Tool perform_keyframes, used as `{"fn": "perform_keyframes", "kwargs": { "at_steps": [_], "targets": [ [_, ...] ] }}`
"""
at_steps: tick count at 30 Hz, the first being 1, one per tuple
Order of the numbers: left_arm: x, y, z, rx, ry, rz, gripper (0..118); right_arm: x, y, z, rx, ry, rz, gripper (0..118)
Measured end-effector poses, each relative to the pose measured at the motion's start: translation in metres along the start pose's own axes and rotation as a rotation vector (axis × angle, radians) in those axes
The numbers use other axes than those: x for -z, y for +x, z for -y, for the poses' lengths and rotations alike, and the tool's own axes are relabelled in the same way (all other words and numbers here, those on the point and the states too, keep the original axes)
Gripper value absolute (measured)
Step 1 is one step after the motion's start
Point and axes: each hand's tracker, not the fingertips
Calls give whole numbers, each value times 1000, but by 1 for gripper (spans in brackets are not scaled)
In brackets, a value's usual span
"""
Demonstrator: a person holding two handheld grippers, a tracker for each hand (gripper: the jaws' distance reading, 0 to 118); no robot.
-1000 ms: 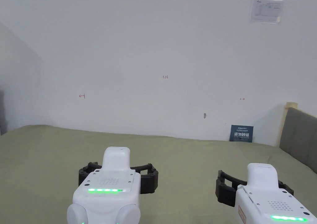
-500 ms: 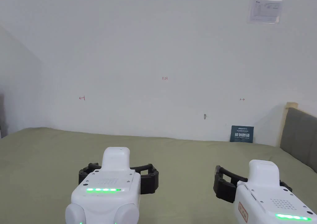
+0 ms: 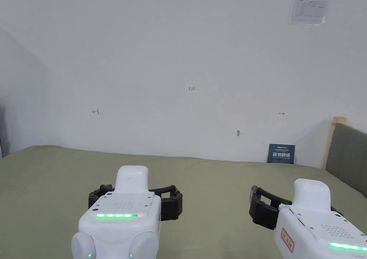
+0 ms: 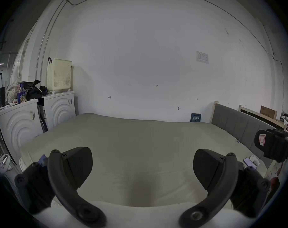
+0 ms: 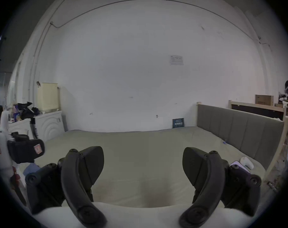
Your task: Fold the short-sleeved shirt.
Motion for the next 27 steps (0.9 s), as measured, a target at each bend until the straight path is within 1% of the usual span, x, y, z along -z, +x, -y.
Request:
{"fn": "perform_keyframes", "kwargs": {
  "at_steps": [3,6,8,14,17,20,25,27],
  "targets": [
    [-1,1,-1,1,4,2,118,5,3,-1,11,-34,18,100],
    [-1,3,-2,-2,8,7,118,8,14,1,73,-49,-29,100],
    [-1,4,-2,0,8,9,118,10,17,1,87,-67,-36,100],
    [4,9,1,36,-2,-12,118,13,19,-1,78,-90,-14,100],
    [5,8,2,30,-10,-8,118,13,19,-3,77,-98,-40,100],
    [5,8,1,32,-12,-11,118,12,16,-5,81,-122,-94,100],
    [4,5,-4,24,-7,-9,118,12,12,-7,77,-123,-88,100],
    [3,5,-5,30,-6,-12,118,12,10,-9,59,-118,-86,100]
  ]
}}
